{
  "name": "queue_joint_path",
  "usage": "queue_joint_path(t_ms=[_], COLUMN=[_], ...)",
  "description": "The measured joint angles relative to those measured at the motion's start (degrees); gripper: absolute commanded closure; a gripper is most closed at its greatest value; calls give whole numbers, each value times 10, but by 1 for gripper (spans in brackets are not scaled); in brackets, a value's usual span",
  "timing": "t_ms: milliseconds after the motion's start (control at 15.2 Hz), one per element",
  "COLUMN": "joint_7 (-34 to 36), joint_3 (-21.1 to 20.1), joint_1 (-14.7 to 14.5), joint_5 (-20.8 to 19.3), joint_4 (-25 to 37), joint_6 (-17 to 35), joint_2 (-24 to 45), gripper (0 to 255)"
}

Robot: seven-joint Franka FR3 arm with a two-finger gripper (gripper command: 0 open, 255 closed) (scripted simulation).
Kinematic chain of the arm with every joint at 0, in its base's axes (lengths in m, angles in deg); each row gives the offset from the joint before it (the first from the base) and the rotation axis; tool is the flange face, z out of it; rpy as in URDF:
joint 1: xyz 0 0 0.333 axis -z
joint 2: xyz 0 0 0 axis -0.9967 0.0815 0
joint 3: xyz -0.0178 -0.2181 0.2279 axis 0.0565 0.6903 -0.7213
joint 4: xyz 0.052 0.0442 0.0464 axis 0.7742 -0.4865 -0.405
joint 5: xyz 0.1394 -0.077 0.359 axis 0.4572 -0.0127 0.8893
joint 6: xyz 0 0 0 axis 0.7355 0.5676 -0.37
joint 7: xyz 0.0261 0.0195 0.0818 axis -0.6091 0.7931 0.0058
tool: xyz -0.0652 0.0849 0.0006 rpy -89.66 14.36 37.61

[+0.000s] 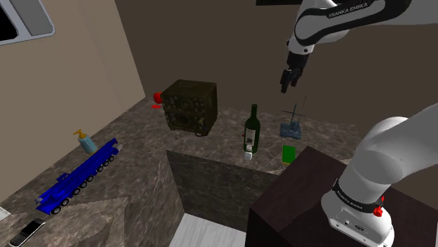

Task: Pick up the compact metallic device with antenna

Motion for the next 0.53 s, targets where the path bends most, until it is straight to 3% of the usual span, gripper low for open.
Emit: queue_joint_path(t_ms=[528], joint_7=[-115], joint_3=[75], joint_1=[5], joint_5=[-9], joint_4=[23], joint_6=[87], joint_2=[137], gripper=[0])
